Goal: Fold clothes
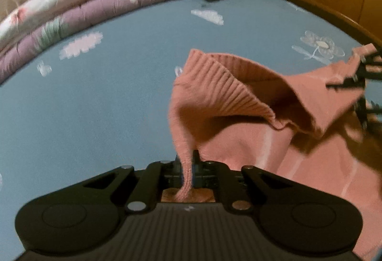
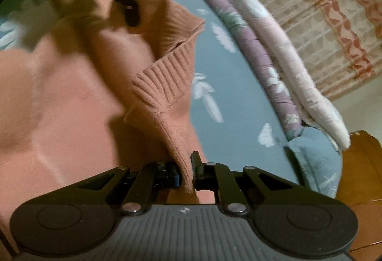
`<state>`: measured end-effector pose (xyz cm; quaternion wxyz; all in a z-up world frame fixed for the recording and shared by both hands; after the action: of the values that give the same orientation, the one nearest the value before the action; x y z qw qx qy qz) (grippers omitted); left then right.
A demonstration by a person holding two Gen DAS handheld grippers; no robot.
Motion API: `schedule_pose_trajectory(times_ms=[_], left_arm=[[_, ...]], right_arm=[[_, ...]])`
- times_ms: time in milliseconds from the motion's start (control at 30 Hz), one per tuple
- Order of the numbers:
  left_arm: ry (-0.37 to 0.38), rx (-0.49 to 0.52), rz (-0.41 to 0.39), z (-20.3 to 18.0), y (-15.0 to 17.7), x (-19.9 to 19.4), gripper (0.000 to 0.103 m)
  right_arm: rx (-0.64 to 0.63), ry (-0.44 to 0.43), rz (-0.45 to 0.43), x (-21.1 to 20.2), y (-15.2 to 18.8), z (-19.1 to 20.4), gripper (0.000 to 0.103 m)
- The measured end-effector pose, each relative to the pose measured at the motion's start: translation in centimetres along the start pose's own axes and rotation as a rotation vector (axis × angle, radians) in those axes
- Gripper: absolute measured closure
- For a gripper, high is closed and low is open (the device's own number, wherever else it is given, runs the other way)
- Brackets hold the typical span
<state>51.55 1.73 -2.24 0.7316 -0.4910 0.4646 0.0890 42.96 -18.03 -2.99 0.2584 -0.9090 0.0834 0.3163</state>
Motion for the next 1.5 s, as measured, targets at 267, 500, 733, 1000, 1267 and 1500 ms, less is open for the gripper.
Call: schedule_pose_trajectory(times_ms=[267,500,733,1000,1267,1500], left_arm=[[-0.062,0.04,-0.046,1.0,-3.3,1.2,0.1],[-0.108,0.036,-0.023,2.9,-6.3,4.0,0.099],[-0.153,-0.009,0.012,5.6,-8.6,6.9,0.098],[-0.085,-0.058,0.112,6.1,-7.4,11.9,0.1],[0.001,-0.167,0.077,7.9,-5.8,11.5,0.094],[0.021,-0.235,0.068,9.4,-4.9,11.0,0.068]], right_arm=[[0.085,0.063,0.04,5.8,0.1,-7.3,0.091],[0.33,-0.015,0.078,11.6,-0.4,-13.7,0.091],[0.634,-0.163,0.127,16.7,1.3,-18.8,0.092],[0.754,-0.253,0.197,22.5,4.2,-18.3,0.092],[0.769,-0.26,0.176,22.6,4.8,-18.2,0.092],[0.782,-0.241,0.164,22.2,5.1,-18.0,0.09]])
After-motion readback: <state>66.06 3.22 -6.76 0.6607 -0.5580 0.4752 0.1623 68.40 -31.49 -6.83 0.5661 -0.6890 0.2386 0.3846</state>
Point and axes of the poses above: each gripper's, at about its wrist camera, not at the fingertips, and x roughly the way its jaws point, z to its left, y to its underside, the point moved 1 cm from there along x, roughly the way its jaws point
